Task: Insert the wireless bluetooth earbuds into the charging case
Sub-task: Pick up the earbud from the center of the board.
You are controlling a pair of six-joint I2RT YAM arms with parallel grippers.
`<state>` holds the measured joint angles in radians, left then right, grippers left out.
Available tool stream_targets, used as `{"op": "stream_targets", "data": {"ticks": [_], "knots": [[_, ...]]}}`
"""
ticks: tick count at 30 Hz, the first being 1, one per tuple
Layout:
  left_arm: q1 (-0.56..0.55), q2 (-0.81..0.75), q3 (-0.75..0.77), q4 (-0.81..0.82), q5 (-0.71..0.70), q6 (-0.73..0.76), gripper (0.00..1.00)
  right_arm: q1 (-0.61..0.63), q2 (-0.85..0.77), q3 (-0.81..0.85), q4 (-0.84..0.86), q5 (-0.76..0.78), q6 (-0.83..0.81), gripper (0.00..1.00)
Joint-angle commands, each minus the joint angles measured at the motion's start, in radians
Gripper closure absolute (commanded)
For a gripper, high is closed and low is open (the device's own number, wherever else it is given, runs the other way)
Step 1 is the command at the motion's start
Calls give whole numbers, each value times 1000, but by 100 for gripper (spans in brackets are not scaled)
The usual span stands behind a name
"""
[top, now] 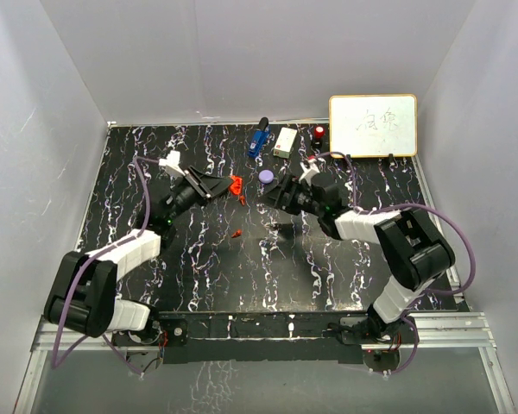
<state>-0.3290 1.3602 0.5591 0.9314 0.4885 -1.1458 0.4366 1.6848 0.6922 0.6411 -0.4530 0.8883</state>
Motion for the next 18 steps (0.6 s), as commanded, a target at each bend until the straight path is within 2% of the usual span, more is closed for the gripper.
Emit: {"op": "stream_targets", "data": {"ticks": [1, 5, 8, 12, 18], "knots": [[49, -57, 11, -193, -31, 41, 100, 128, -61, 198, -398, 260, -355, 34], [88, -48, -27, -194, 1, -9, 100, 229, 1, 327, -556, 391, -475, 42], [114, -44, -67, -180, 24, -50, 100, 254, 39, 387, -632, 406, -481, 49], [149, -62, -108, -194, 31, -47, 100, 291, 50, 420, -685, 449, -470, 48], [175, -49, -146, -141, 49, -59, 100, 294, 167, 515, -716, 515, -486, 46]]}}
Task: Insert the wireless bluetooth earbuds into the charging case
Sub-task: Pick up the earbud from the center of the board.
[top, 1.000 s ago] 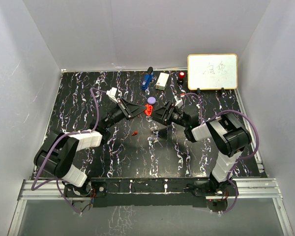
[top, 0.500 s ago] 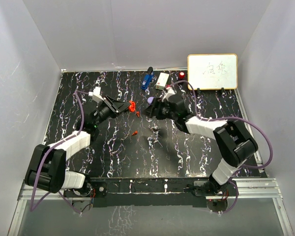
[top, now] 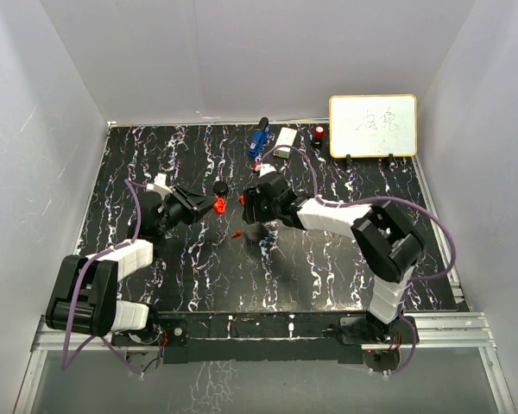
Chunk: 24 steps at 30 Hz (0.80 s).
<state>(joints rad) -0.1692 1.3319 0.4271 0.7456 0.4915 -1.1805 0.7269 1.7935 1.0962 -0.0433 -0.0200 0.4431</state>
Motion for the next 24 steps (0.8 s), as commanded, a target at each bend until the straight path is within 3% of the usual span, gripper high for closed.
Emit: {"op": "stream_targets", "data": {"ticks": [1, 14, 24], "knots": [[18, -17, -16, 51, 50, -25, 100, 4, 81, 138, -47, 93, -56, 47], [28, 10, -55, 103, 59, -35, 100, 5, 332, 450, -210, 171, -171, 52], [53, 12, -67, 103, 69, -37, 100, 4, 379, 507, -239, 182, -195, 66]]}}
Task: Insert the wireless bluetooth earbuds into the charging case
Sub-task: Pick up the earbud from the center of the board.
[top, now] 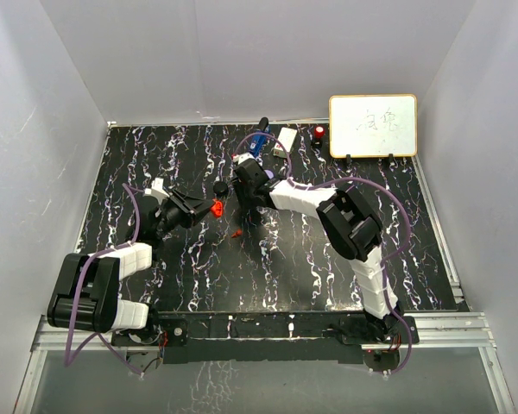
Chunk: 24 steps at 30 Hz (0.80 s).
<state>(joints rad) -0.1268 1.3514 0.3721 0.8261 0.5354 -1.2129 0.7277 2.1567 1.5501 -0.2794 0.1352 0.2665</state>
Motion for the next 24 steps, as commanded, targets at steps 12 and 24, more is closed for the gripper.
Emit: {"op": "stream_targets", "data": {"ticks": [12, 24], "knots": [[22, 12, -19, 44, 35, -10, 100, 3, 54, 100, -20, 33, -46, 71], [27, 41, -23, 61, 45, -15, 100, 8, 80, 139, -42, 46, -57, 75]]}}
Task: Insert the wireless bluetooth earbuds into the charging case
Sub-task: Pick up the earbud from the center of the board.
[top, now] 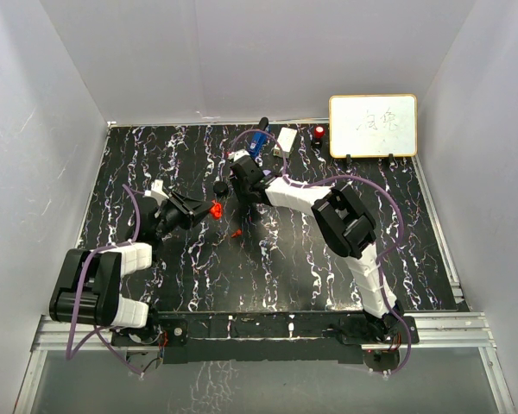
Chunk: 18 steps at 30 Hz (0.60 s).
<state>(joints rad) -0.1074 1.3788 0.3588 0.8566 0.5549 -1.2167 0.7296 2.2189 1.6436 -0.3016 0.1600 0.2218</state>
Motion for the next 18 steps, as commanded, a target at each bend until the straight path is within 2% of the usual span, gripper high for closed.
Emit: {"op": "stream_targets", "data": {"ticks": [1, 4, 13, 16, 18], "knots": [[8, 16, -11, 32, 26, -11, 100, 7, 19, 48, -21, 24, -13, 76], [8, 21, -10, 39, 29, -14, 100, 8, 21, 55, -29, 26, -15, 79], [9, 31, -9, 42, 30, -12, 100, 10, 20, 61, -40, 41, -22, 98], [9, 42, -3, 45, 36, -14, 100, 9, 0, 40, -34, 57, -22, 100], [9, 52, 6, 47, 42, -19, 100, 8, -56, -55, 85, 51, -21, 100]]}}
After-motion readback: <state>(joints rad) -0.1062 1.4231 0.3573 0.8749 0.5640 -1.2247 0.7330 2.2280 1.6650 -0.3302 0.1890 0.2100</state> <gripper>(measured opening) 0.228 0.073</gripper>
